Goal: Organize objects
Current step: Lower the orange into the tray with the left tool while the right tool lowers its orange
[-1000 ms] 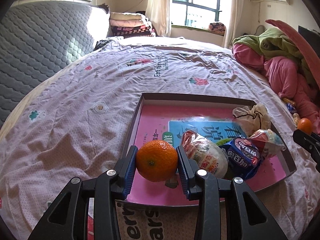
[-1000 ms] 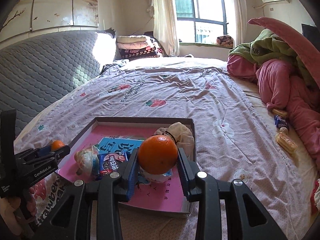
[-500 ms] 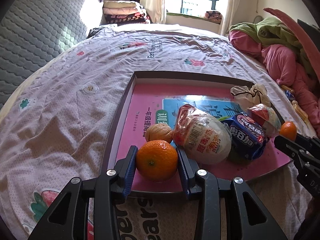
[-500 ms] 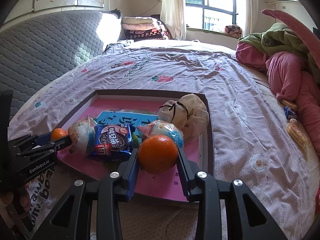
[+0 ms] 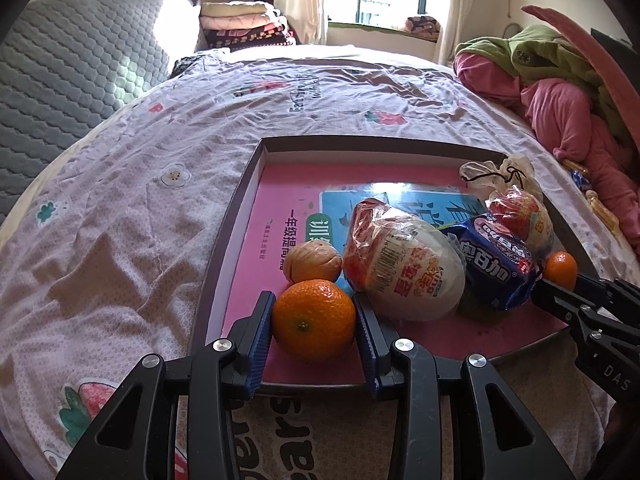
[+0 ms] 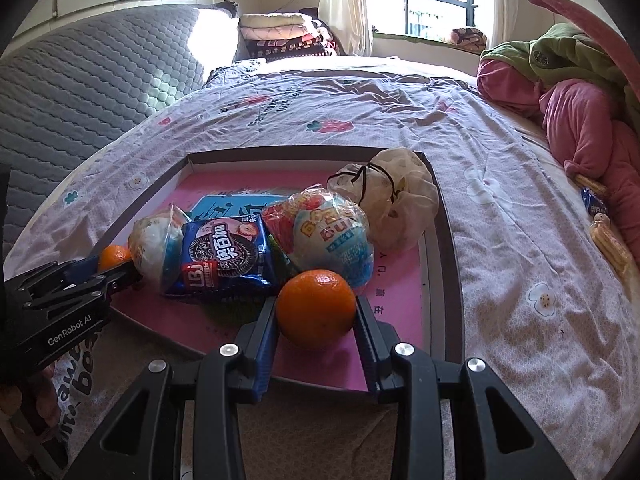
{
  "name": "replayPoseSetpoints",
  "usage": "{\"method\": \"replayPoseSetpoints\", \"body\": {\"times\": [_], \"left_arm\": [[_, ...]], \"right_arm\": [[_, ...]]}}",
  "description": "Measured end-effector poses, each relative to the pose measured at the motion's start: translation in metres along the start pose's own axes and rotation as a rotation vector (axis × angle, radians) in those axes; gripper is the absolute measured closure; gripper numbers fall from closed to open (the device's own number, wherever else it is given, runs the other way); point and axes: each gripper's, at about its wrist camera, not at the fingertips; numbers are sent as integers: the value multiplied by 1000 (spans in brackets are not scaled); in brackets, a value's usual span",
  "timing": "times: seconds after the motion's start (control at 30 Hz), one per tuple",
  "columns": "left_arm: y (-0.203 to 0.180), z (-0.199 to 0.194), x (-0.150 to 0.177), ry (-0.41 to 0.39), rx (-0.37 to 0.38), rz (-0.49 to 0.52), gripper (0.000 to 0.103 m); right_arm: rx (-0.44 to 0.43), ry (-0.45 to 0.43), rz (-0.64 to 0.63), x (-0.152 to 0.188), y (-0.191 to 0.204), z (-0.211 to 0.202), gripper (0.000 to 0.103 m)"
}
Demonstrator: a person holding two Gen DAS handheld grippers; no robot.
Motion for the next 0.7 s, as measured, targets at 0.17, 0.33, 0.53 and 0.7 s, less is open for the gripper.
{"method": "replayPoseSetpoints", "body": {"times": [0.17,0.33,0.53,0.7], "left_arm": [[-1,-1,1,-1,-2,7,63],[-1,-2,1,-2,0,10,63],[-4,-5,3,2,-1,18,63],[-6,-6,3,5,4,16,63]], "right_arm": [[-6,3,6,0,-1,1,66],[-8,7,6,-1,-1,1,65],[-9,13,9,-1,-1,0,65],[-10,15,9,-1,-2,0,65]]}}
Point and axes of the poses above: each gripper's, at about its wrist camera, not at the fingertips, and z roughly the way its jaws point, y to its left, x to its underside, and after that the axes turned 4 degrees about y, right-handed
